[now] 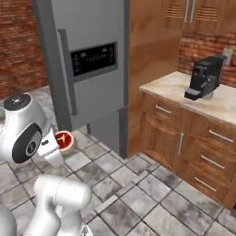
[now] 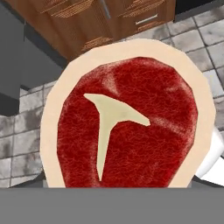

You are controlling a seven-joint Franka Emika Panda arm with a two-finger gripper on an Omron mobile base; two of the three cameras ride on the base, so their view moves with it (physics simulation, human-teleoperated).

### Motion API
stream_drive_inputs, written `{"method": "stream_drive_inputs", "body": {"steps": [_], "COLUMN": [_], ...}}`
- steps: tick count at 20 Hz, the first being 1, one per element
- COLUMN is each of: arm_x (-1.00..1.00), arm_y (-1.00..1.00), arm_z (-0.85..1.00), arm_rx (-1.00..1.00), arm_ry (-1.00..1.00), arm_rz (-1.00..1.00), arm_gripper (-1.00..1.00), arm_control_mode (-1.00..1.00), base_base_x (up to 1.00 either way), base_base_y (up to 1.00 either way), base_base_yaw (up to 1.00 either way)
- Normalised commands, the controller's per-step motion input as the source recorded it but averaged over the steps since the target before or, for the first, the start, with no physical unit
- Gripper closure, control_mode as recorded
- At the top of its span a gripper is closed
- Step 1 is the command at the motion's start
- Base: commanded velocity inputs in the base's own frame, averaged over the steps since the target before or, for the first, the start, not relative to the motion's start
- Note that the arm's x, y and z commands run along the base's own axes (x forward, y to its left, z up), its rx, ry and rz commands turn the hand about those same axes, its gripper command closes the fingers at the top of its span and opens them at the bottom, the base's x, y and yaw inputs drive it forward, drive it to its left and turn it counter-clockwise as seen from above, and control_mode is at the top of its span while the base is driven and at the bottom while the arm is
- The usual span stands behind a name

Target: Place the steak on the counter behind the older steak on the same shelf of the fridge to maintain FIFO order. Close the fridge door when finished.

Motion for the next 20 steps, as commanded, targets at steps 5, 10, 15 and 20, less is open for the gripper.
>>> {"method": "stream_drive_inputs", "body": {"steps": [5, 10, 15, 20], "arm_x": [0.00, 0.00, 0.00, 0.00], "arm_y": [0.00, 0.00, 0.00, 0.00], "arm_z": [0.00, 0.00, 0.00, 0.00], "arm_rx": [0.00, 0.00, 0.00, 0.00], "arm_ry": [0.00, 0.00, 0.00, 0.00], "arm_rz": [0.00, 0.00, 0.00, 0.00], "arm_gripper": [1.00, 1.00, 1.00, 1.00], "arm_control_mode": [1.00, 1.00, 1.00, 1.00], "base_base_x": [-0.03, 0.29, 0.94, 0.66], "base_base_y": [0.82, 0.57, -0.05, -0.46], "base_base_yaw": [0.63, 0.60, 0.47, 0.46]}}
